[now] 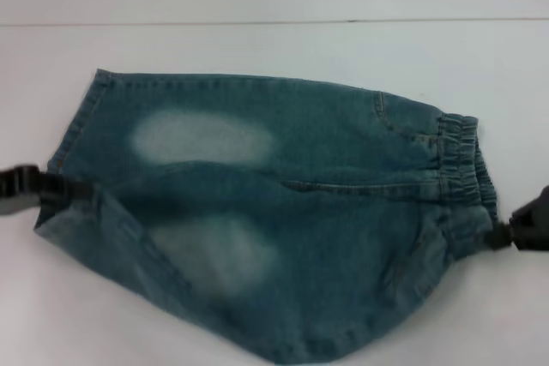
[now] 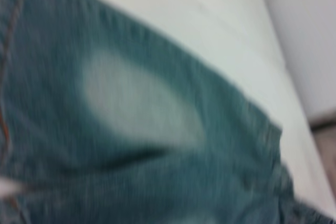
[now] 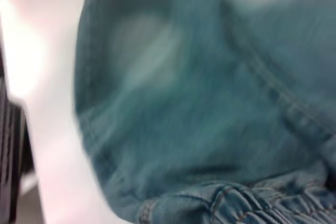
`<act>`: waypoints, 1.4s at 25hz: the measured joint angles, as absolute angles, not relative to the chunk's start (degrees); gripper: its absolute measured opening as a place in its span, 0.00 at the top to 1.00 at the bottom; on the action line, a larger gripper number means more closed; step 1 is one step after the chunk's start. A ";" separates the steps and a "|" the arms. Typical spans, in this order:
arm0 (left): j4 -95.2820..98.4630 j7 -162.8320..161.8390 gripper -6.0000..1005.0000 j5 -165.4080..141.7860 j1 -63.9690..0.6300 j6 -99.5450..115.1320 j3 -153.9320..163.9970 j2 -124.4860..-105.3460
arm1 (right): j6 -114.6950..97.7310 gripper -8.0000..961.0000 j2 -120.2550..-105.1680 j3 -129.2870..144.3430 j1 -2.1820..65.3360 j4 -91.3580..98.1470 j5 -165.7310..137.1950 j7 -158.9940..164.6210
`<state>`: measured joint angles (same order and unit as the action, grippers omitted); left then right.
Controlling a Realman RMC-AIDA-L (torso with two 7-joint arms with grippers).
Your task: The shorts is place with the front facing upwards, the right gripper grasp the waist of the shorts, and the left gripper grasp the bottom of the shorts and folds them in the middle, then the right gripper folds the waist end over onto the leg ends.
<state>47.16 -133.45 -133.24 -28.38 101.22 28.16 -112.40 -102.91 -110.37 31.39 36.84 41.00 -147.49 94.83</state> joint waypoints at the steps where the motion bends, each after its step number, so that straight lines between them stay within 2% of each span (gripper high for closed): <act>1: 46.75 -133.39 0.96 -132.41 -28.53 100.49 26.76 -112.30 | -101.80 0.97 -109.90 29.65 36.19 39.18 -145.69 94.13; 4: 44.51 -133.39 0.96 -130.74 -29.00 96.46 24.42 -112.01 | -98.89 0.97 -108.56 24.80 34.03 33.23 -139.01 91.62; 7: 42.44 -133.03 0.96 -129.32 -29.65 92.48 23.75 -111.98 | -95.85 0.97 -108.34 22.46 31.91 29.46 -132.97 90.15; 10: 40.12 -131.65 0.96 -128.18 -30.65 88.28 23.70 -112.00 | -91.96 0.97 -109.34 21.60 30.27 27.04 -127.25 89.58; 16: 38.37 -129.23 0.96 -127.86 -32.39 78.82 23.83 -113.43 | -85.07 0.97 -112.25 20.92 28.82 25.27 -121.17 88.54; 23: 37.52 -125.88 0.96 -125.80 -33.64 70.26 23.86 -114.67 | -80.00 0.97 -113.93 20.76 28.63 24.51 -118.94 86.44; 30: 36.71 -123.21 0.96 -123.35 -34.77 64.56 24.04 -115.16 | -76.39 0.97 -114.80 20.74 28.69 24.39 -117.46 84.95; 35: 35.94 -121.37 0.96 -122.74 -35.62 60.72 24.15 -115.56 | -76.26 0.96 -114.74 21.13 29.27 24.39 -115.82 83.96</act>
<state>35.94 -121.37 -122.74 -35.62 60.72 24.15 -115.56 -76.26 -114.74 21.13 29.27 24.39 -115.82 83.96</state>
